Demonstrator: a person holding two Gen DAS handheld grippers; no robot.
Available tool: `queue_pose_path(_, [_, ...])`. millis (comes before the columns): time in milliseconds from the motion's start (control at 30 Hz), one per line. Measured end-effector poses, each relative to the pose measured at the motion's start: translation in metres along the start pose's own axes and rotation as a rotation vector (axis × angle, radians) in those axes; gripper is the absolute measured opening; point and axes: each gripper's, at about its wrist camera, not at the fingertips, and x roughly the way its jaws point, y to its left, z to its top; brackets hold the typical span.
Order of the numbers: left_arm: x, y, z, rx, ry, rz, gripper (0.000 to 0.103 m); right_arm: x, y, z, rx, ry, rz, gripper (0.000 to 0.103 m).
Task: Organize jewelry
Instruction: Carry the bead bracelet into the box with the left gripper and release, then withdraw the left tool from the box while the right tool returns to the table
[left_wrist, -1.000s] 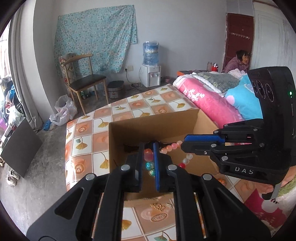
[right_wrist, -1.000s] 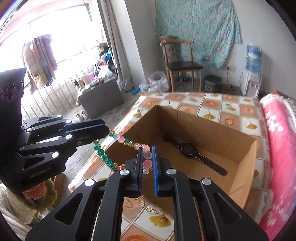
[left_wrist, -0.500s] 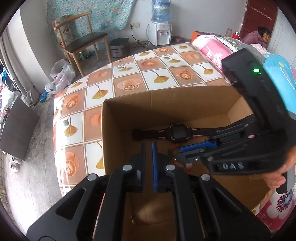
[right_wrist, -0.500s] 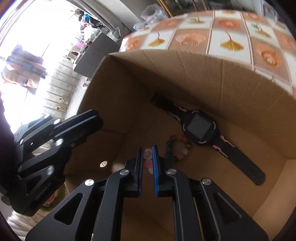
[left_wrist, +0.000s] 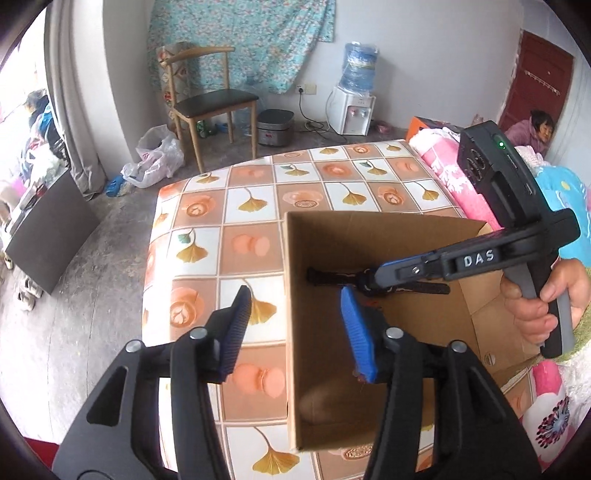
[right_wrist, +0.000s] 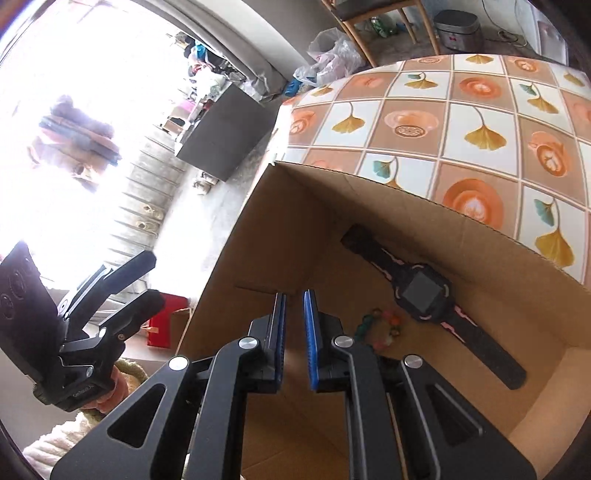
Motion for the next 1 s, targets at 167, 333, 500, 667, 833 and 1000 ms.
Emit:
queue_pose_path(167, [0.006,0.009,-0.021,-0.026,0.024,-0.003,0.053,0.027,-0.015,-0.018,0.055,0.175,-0.078,0.014])
queue_pose_path(333, [0.012,0.016,-0.034,-0.057,0.033,-0.023,0.053,0.062,-0.036,-0.029,0.181,0.334,-0.131,0.029])
queue_pose_path(500, [0.018,0.021,-0.041,-0.082,0.035,-0.048,0.053,0.074,-0.038,-0.008,0.247,0.272,-0.037,0.030])
queue_pose_path(667, [0.021,0.028,-0.045,-0.106,0.037,-0.062,0.053,0.058,-0.018,0.015,0.215,0.121,0.165,0.031])
queue_pose_path(833, [0.019,0.031,-0.050,-0.108,0.030,-0.075,0.054,0.061,-0.018,0.002,0.232,0.219,-0.020,0.034])
queue_pose_path(1000, [0.027,0.030,-0.054,-0.111,0.043,-0.085,0.057,0.082,-0.036,-0.012,0.319,0.311,-0.065,0.040])
